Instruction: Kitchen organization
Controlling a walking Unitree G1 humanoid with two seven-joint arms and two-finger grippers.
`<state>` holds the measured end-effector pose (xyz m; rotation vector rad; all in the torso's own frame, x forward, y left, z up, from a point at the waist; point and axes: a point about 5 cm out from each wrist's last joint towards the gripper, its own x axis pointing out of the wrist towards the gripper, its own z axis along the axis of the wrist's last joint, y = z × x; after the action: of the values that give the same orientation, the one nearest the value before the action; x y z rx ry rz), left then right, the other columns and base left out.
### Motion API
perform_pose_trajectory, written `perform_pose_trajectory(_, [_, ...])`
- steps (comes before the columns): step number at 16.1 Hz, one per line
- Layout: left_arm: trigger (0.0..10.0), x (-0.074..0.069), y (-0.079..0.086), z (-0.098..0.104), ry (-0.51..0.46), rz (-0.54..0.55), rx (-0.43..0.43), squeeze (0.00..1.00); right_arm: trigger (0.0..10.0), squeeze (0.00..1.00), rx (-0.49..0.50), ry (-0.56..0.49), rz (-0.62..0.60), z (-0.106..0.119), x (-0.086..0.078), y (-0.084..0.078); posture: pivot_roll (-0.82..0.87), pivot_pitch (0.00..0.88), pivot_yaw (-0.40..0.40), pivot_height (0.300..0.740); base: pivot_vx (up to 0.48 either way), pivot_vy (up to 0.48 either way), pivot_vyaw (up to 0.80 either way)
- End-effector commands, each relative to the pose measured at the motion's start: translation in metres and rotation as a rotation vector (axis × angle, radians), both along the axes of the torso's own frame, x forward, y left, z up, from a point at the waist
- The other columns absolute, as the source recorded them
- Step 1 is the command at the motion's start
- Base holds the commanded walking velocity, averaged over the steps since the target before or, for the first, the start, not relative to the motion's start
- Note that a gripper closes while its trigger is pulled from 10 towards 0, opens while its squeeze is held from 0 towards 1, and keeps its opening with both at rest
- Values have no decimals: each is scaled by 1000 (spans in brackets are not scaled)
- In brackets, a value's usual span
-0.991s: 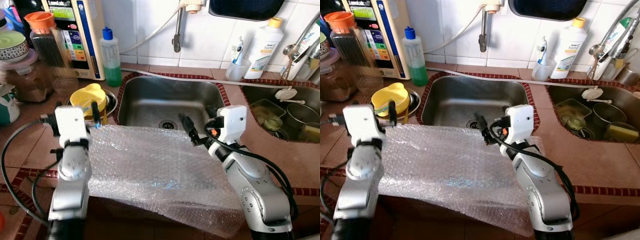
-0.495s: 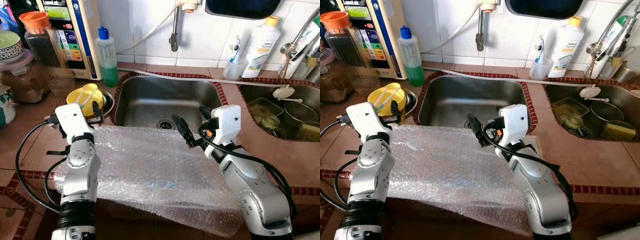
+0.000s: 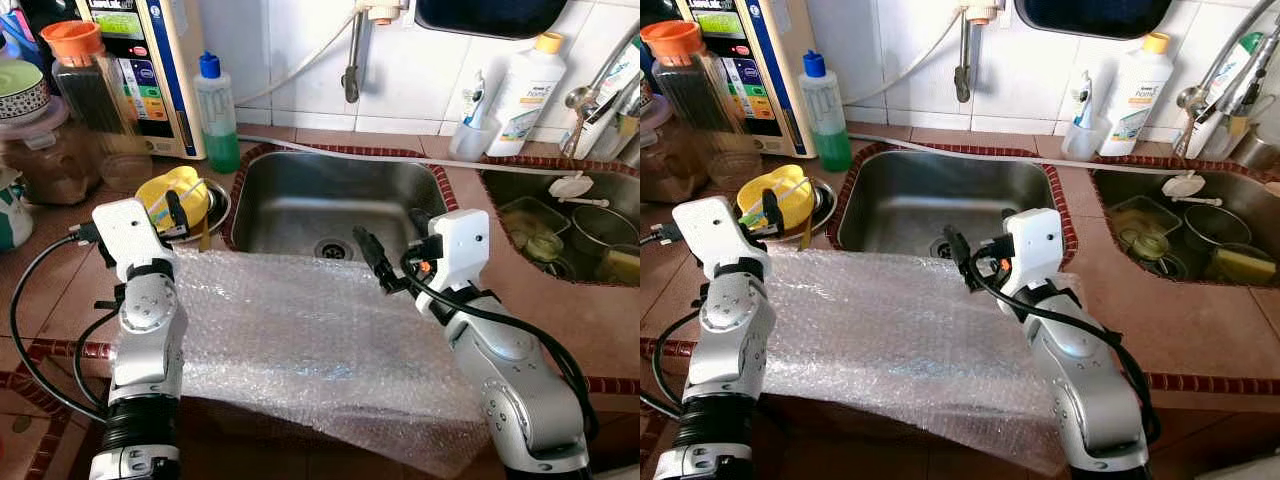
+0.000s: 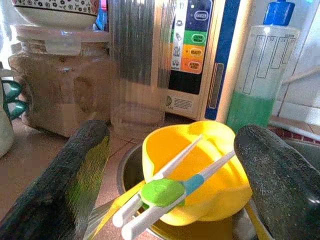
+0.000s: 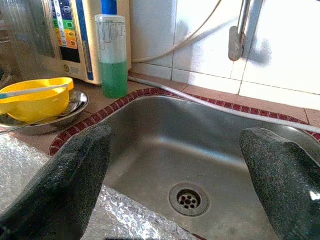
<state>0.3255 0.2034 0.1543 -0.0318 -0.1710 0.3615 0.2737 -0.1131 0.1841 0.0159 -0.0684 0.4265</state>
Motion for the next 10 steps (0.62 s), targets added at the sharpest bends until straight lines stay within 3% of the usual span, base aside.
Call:
perform_pose_trajectory(1, [10000,2,-2,3,-7,2,-8,0,10000,0,11,-12,-4,2,0,-2,-29,42,-5,740,0,0,0])
perform_pose_trajectory(4, [10000,2,2,-9,39,21,-90,0,10000,0,10,-16,6,3,-2,-1,-31,44,-6,740,0,0,0])
perform_pose_trajectory(10, [10000,5,-1,-17,67,-1,-168,0,10000,0,-14,-38,4,5,-2,-2,-39,46,-8,740,0,0,0])
